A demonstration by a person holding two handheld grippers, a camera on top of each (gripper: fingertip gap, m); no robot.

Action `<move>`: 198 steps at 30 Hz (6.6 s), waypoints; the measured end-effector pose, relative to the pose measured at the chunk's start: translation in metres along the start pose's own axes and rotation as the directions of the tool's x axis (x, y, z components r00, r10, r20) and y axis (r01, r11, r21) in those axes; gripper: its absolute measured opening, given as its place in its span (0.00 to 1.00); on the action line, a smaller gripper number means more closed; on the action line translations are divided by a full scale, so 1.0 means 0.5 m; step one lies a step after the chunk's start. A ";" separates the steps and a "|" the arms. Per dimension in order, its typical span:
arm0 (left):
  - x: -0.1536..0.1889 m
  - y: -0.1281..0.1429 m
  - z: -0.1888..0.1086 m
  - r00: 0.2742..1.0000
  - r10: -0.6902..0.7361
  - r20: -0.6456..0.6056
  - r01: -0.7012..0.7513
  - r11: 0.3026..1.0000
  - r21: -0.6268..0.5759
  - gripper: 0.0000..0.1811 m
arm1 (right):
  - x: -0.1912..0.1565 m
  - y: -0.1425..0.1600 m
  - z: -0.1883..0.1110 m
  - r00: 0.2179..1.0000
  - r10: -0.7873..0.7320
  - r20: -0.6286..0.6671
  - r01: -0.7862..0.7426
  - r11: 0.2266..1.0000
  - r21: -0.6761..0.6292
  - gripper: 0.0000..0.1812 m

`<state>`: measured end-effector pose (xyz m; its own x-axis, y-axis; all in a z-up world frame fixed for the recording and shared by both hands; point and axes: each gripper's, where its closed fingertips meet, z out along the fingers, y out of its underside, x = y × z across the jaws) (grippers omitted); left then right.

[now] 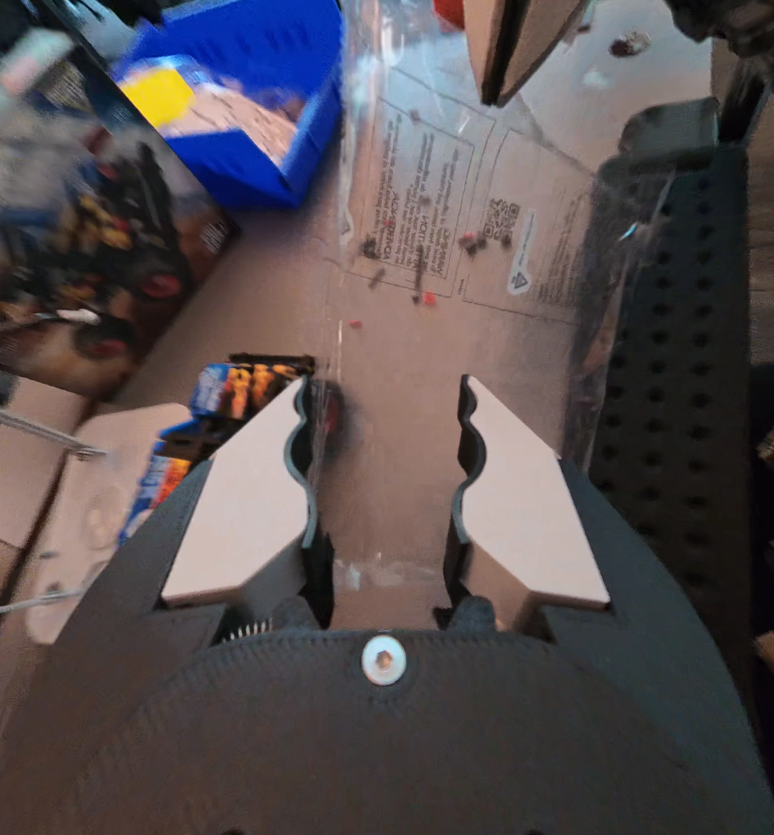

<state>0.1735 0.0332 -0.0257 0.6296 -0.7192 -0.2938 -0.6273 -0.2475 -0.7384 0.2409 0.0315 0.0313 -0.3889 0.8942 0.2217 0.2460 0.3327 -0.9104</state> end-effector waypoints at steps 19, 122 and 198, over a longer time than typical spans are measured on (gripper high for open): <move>0.009 0.135 0.072 0.975 -0.166 -0.150 0.173 0.984 0.035 0.00 | 0.108 0.113 -0.024 0.968 0.216 -0.127 -0.219 0.976 -0.010 0.11; -0.004 0.158 0.121 0.896 -0.395 -0.203 0.395 0.918 -0.044 0.00 | 0.188 0.418 0.075 0.840 0.338 -0.424 -0.512 0.751 -0.416 0.06; -0.019 0.156 0.128 0.778 -0.560 -0.285 0.580 0.814 -0.014 0.00 | 0.084 0.264 -0.021 0.940 0.179 -0.290 -0.286 0.878 -0.385 0.00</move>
<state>0.1477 0.0623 -0.1194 0.7100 -0.6064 0.3579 -0.1515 -0.6279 -0.7634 0.2664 0.1160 -0.0759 -0.0638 0.9871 0.1471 0.6685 0.1518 -0.7280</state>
